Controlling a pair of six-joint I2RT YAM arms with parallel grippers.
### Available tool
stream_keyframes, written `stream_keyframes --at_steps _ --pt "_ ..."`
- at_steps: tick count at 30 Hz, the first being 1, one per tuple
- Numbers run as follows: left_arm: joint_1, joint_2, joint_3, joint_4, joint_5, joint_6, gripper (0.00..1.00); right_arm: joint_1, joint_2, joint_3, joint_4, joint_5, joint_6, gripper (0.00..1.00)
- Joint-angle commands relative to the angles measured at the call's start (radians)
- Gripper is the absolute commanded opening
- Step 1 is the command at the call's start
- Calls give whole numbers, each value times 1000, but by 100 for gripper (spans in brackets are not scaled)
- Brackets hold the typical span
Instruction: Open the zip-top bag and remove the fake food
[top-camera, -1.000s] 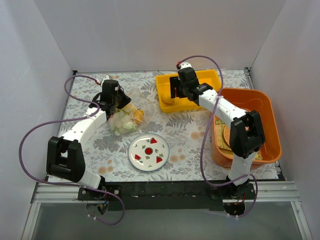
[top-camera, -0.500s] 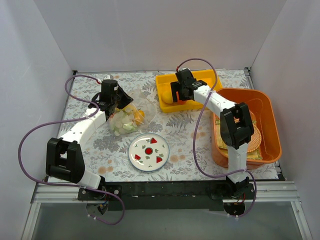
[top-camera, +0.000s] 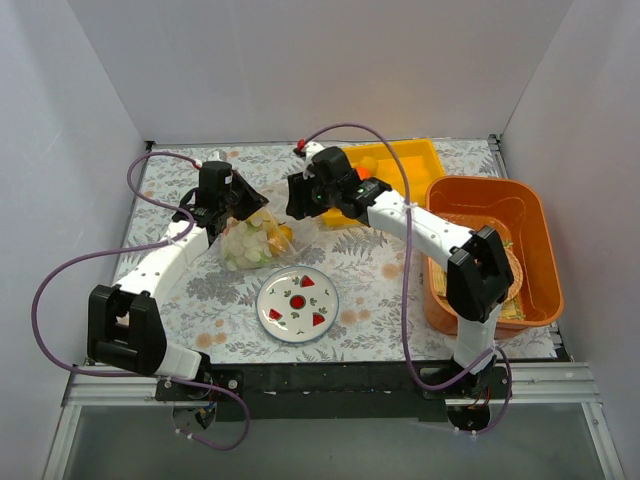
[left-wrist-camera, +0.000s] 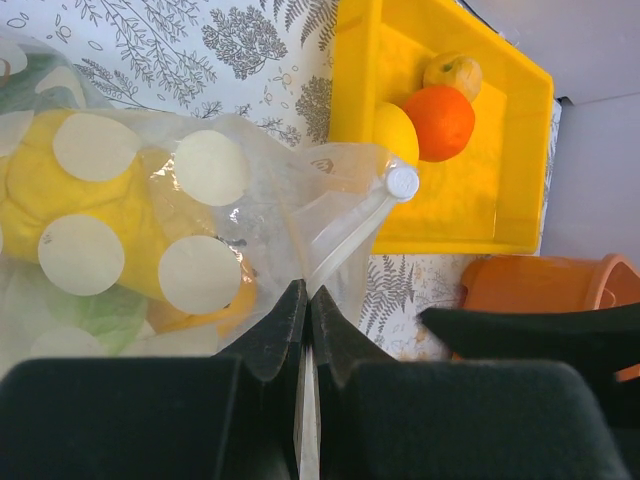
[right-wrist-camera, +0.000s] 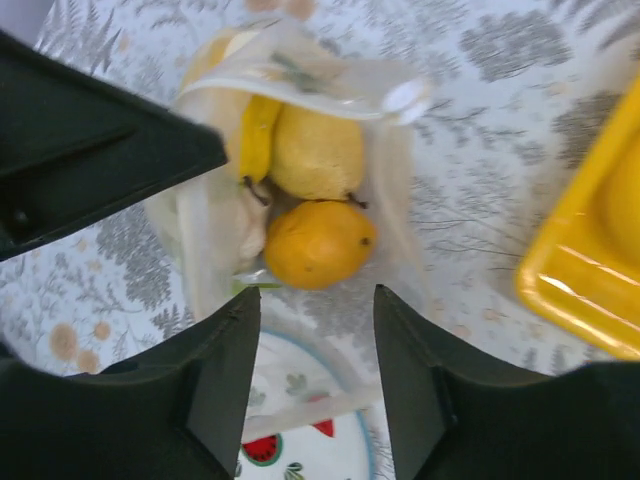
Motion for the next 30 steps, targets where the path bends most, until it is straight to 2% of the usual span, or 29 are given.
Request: stream_keyframes --at_steps 1,5,9,16,26,29,30 --pt "-4 -59 -16 13 24 3 0 34 104 21 48 -107 71 52" --pt "-9 -59 -15 15 27 4 0 47 156 20 60 -119 109 54" --pt "-13 -56 -15 15 29 -2 0 48 184 -12 114 -125 152 66" --pt "-33 -44 -12 21 31 -3 0 47 207 -98 233 -118 255 75" --pt "-44 -29 -10 23 26 4 0 48 254 -129 333 -81 335 78" --pt "-43 -29 -13 21 20 4 0 46 256 -146 380 -73 355 75" --pt "-44 -29 -15 21 15 6 0 44 251 -153 394 -73 364 69"
